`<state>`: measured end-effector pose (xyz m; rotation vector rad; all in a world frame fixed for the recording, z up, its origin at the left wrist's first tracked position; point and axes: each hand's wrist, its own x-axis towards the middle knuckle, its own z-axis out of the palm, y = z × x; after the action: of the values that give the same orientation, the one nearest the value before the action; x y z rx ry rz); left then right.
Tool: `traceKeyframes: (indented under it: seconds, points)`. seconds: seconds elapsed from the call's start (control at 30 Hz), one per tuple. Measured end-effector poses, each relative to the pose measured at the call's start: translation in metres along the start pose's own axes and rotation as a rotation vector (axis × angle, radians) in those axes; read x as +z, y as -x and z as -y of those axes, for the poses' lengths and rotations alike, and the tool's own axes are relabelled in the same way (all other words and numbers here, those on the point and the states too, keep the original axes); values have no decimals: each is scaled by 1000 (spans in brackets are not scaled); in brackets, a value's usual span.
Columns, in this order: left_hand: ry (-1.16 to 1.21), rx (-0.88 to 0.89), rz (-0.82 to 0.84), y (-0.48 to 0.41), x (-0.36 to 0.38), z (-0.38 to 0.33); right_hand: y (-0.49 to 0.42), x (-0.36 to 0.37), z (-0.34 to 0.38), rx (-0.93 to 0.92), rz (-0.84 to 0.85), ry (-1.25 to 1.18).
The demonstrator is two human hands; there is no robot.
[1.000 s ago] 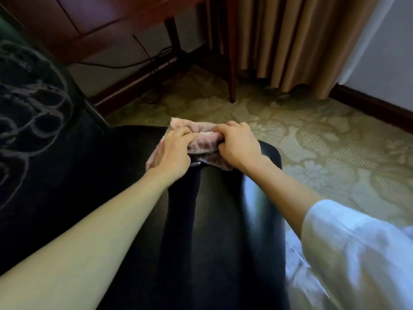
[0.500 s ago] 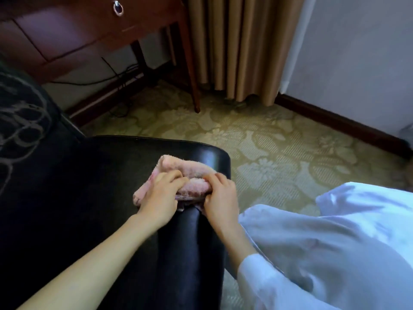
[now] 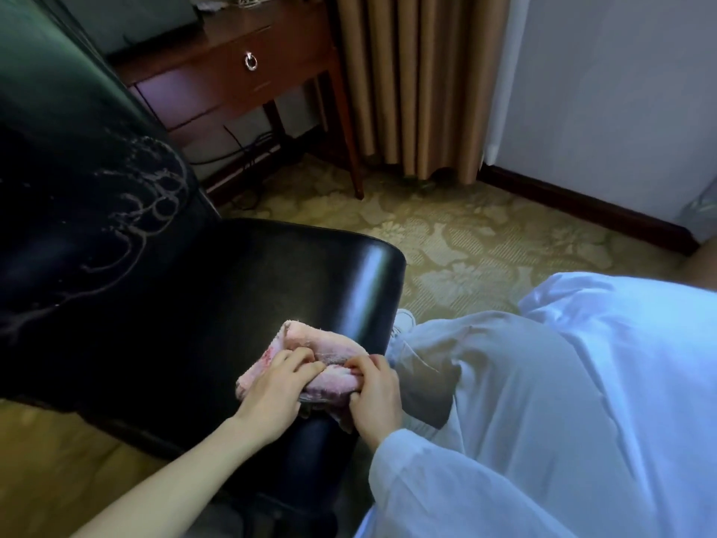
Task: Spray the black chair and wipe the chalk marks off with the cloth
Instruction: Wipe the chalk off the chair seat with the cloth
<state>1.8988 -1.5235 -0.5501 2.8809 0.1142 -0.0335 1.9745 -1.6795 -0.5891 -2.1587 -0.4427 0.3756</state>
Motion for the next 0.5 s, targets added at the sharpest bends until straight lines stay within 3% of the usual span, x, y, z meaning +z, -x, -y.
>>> traceKeyframes:
  seconds: [0.23, 0.33, 0.5]
  points:
    - [20, 9, -1, -45, 6, 2, -41, -1, -13, 23, -190, -236]
    - [2, 19, -33, -95, 7, 8, -85, -10, -20, 69, -276, -367]
    - [-8, 19, -71, -199, 9, 9, -185, -28, -45, 82, -289, -373]
